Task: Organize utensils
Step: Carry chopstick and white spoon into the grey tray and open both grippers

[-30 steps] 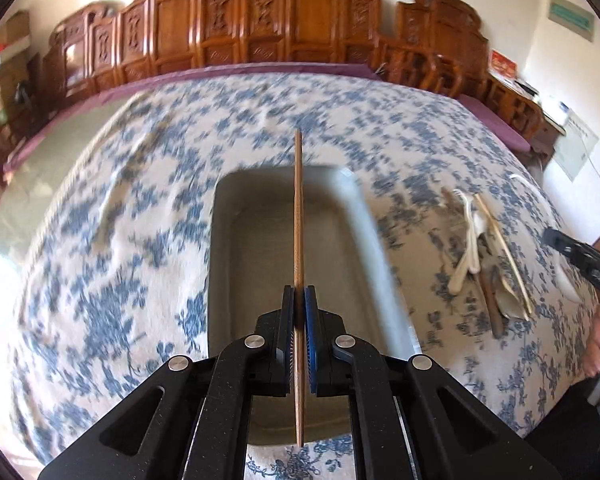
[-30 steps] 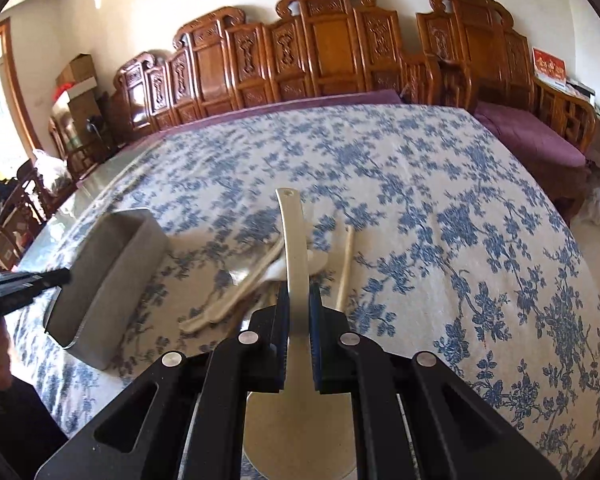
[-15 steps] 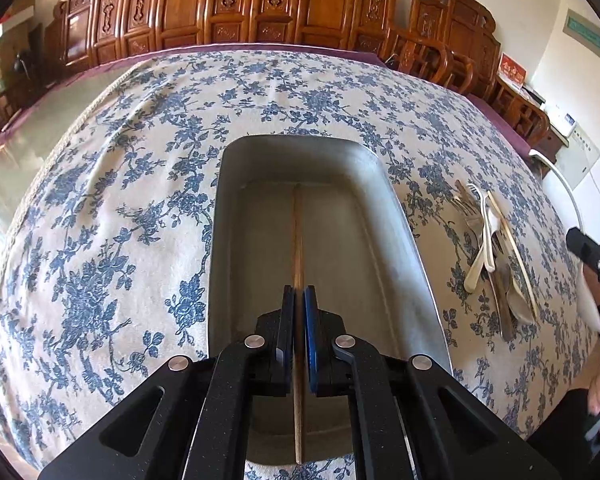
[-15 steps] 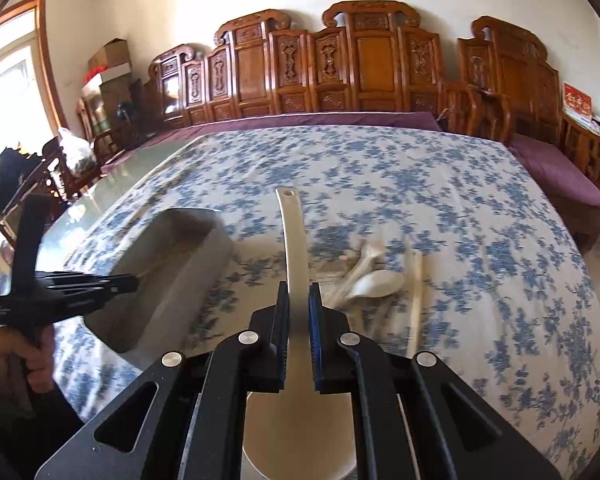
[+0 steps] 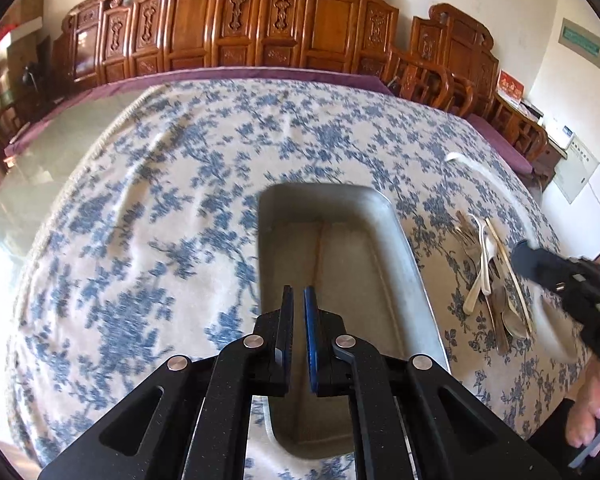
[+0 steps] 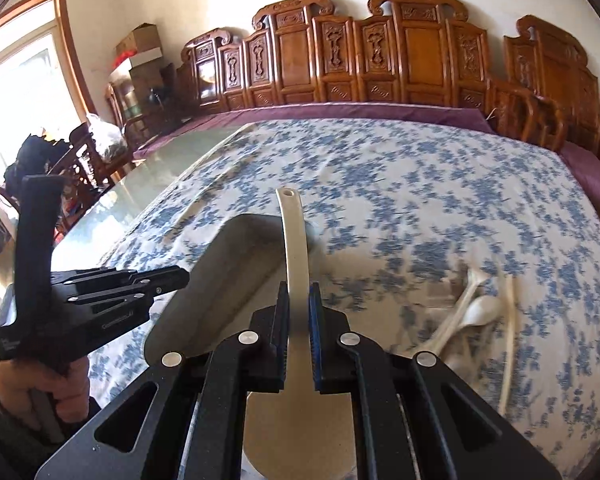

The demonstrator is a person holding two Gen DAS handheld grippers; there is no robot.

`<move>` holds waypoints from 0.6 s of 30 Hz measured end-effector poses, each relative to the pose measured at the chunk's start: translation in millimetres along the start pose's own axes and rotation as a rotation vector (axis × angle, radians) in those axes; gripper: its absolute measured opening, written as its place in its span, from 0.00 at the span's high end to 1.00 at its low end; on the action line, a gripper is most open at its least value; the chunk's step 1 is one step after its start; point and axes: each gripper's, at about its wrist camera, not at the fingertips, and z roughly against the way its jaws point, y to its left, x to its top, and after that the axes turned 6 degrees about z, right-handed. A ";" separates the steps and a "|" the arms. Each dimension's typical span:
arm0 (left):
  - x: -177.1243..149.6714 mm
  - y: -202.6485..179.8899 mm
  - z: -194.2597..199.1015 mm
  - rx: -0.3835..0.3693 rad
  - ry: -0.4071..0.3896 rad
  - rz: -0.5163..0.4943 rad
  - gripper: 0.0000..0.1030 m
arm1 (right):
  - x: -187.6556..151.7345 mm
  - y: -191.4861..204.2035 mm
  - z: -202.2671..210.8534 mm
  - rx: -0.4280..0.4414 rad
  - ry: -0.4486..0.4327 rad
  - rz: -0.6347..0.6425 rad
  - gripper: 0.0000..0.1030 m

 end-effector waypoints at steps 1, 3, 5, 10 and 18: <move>0.7 2.3 2.6 0.005 -0.007 -0.001 0.96 | 1.4 6.4 -5.7 0.011 0.007 0.000 0.90; 2.4 7.8 7.6 0.015 -0.020 0.001 0.96 | 3.4 16.3 -15.0 0.025 0.020 0.004 0.90; 3.9 13.7 11.5 0.019 -0.030 0.008 0.96 | 4.9 28.0 -27.7 0.040 0.038 0.008 0.90; 8.3 31.4 19.2 0.022 -0.043 0.044 0.96 | 4.9 44.8 -53.4 0.059 0.079 -0.007 0.90; 10.2 39.1 22.4 0.019 -0.050 0.062 0.96 | -0.1 53.5 -81.4 0.082 0.132 -0.030 0.87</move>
